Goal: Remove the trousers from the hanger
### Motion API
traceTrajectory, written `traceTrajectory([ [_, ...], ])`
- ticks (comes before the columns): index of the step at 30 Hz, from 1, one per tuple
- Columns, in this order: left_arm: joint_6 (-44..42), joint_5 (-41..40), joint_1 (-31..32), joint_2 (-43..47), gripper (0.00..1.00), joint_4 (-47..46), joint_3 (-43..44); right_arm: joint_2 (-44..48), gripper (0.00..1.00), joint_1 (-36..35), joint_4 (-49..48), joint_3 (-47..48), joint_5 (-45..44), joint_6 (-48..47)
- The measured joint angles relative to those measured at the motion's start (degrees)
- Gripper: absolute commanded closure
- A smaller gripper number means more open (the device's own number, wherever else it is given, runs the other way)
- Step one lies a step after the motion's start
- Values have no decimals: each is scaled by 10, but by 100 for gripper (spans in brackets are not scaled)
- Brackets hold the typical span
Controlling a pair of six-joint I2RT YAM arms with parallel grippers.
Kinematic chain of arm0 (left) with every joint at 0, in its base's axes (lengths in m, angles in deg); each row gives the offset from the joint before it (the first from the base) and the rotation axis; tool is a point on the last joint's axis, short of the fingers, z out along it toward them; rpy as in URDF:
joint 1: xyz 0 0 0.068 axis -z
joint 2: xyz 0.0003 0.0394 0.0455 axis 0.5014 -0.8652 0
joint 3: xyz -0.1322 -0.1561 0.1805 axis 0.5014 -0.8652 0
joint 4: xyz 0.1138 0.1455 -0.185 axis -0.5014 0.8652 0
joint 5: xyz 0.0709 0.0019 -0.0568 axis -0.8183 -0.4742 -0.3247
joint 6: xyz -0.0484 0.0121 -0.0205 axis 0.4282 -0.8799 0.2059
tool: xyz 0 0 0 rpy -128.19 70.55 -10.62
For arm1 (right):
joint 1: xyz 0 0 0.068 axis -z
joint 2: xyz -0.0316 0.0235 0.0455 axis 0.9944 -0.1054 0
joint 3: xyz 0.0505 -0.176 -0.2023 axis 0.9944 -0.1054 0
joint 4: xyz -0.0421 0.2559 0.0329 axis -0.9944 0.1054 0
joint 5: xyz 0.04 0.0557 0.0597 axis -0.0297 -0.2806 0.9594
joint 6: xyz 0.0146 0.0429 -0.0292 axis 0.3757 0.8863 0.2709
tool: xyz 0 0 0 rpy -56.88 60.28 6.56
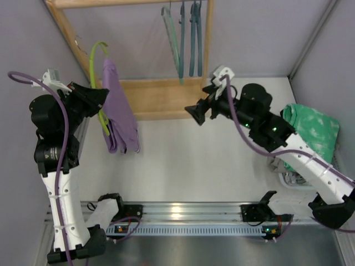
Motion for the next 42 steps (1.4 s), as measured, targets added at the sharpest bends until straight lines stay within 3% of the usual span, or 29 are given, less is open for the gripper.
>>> traceTrajectory([
  [7,1,-6,0,0,100,24,0,-52,1,-228,-215,-76,-89,-69],
  [12,1,-7,0,-2,100,30,2,-150,1,-306,-355,-80,-127,-93],
  [19,1,-6,0,-1,100,31,4,-256,1,-333,-451,-72,-169,-108],
  [29,11,1,0,-4,100,36,19,-312,0,-343,-545,-56,-191,-145],
  [42,31,16,0,-31,100,39,77,-410,1,-355,-641,-106,-191,-226],
])
